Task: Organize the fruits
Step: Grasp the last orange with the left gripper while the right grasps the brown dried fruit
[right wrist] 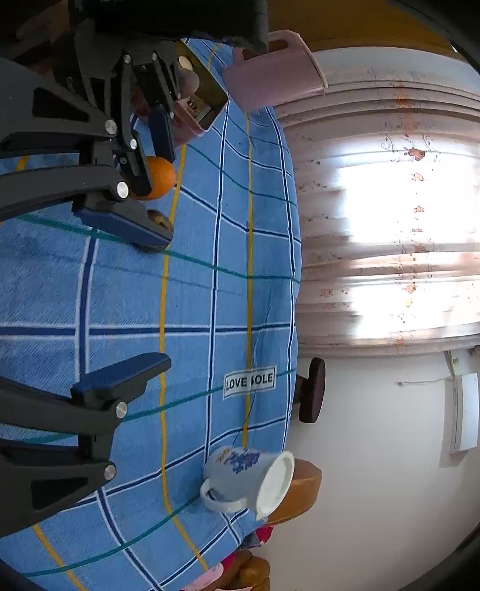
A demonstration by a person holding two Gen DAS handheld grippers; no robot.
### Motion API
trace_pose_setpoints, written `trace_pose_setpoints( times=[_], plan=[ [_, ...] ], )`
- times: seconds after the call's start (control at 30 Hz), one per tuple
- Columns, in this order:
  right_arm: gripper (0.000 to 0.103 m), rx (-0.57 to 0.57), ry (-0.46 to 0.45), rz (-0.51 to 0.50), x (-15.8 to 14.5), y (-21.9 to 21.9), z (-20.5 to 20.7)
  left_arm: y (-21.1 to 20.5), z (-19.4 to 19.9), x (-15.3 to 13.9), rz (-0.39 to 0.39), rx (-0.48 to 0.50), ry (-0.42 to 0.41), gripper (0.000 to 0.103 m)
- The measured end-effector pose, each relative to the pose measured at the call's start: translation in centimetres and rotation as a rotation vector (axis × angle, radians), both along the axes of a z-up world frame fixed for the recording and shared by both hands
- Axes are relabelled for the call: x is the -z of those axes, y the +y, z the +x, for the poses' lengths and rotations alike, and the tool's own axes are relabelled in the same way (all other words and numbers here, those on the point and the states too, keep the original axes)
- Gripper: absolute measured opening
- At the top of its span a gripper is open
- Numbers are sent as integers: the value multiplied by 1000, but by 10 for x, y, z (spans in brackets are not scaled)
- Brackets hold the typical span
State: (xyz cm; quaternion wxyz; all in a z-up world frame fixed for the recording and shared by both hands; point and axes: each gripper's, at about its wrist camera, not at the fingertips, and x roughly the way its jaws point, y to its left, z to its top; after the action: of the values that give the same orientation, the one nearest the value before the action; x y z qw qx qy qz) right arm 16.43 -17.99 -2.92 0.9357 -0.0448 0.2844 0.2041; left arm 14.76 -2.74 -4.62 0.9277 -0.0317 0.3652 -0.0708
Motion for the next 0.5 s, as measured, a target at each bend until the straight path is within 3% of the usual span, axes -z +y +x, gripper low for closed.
trace_pose_setpoints(
  times=[0.23,0.5],
  plan=[
    [61,-52,66,-34,9,39,16,14,-6,-2,12,-30,-23,46],
    [61,-49,152,-70,29,56,33,39,-9,-3,-43,-75,-30,46]
  ],
)
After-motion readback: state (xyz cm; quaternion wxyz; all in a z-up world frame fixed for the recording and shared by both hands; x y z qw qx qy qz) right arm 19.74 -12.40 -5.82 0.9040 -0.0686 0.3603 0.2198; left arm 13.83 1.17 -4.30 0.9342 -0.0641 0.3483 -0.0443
